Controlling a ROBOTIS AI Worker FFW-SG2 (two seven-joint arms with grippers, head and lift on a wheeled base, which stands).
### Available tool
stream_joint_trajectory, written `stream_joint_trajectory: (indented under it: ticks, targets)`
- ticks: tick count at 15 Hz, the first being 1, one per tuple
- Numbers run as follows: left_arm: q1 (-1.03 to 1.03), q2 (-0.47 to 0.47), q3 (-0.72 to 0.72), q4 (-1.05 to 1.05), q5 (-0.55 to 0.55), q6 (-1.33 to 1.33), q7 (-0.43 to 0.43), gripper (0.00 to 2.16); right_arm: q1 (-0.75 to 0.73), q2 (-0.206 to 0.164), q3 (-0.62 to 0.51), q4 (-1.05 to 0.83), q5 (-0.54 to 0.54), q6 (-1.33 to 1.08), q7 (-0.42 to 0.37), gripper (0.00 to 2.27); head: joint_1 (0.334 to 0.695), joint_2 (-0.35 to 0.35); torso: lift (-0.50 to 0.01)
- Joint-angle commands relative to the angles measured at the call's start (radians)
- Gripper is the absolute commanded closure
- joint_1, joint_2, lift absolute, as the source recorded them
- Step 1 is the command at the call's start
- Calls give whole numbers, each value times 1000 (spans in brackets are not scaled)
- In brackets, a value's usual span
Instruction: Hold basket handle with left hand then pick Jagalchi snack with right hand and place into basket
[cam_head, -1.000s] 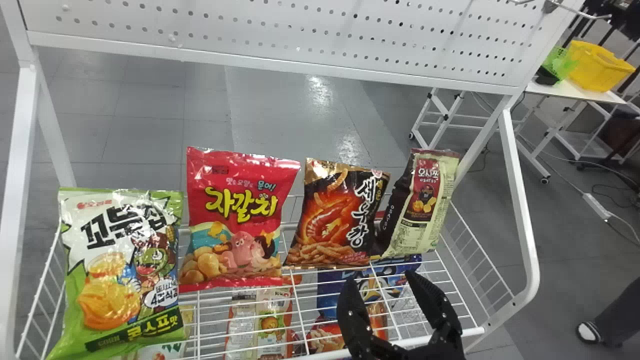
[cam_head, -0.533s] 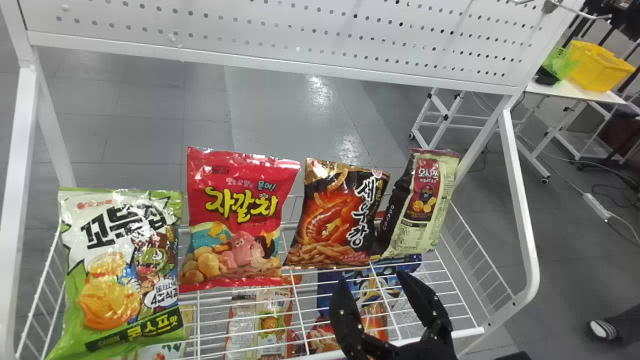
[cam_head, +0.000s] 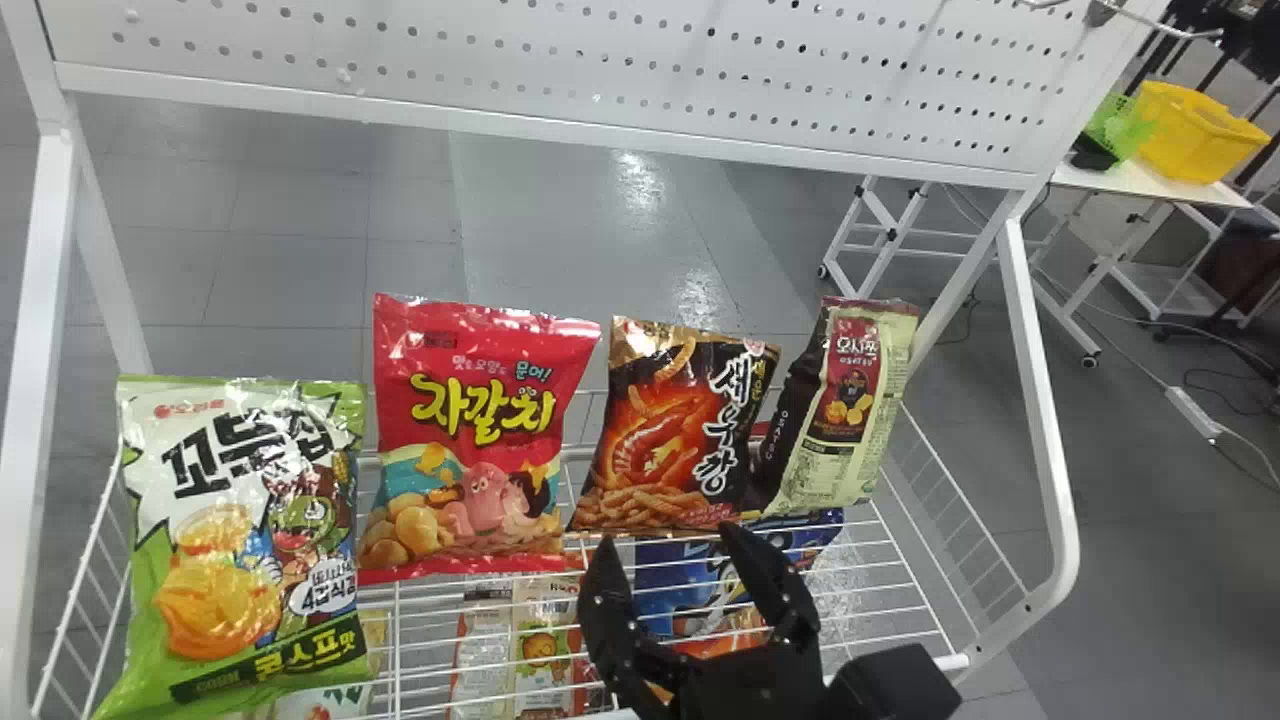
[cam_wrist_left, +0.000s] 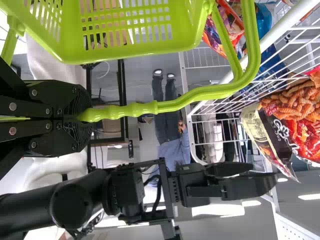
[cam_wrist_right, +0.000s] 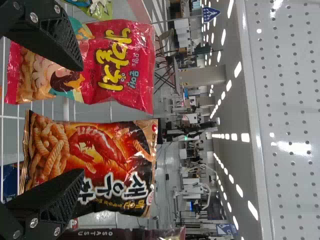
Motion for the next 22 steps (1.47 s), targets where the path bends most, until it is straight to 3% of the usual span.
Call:
stream_joint_trajectory:
  ticks: [1, 3, 5, 8, 22]
  targets:
    - [-8, 5, -3, 0, -2, 1, -2, 1396, -59, 5, 61, 5, 42, 47, -33, 83, 695, -350, -10]
    - [-8, 8, -4, -1, -2, 4, -7, 1396, -127, 6, 107, 23, 71, 114, -65, 83, 695, -350, -10]
    - [-23, 20, -18, -1, -3, 26, -2, 1396, -185, 20, 132, 43, 96, 175, -88, 83, 695, -290, -10]
    - [-33, 31, -32, 2, -5, 35, 4, 1396, -254, 51, 152, 88, 110, 228, -97, 83, 695, -254, -10]
    - [-31, 35, -46, 11, -14, 35, 15, 1396, -509, 103, 248, 307, 106, 298, -103, 83, 695, -116, -10]
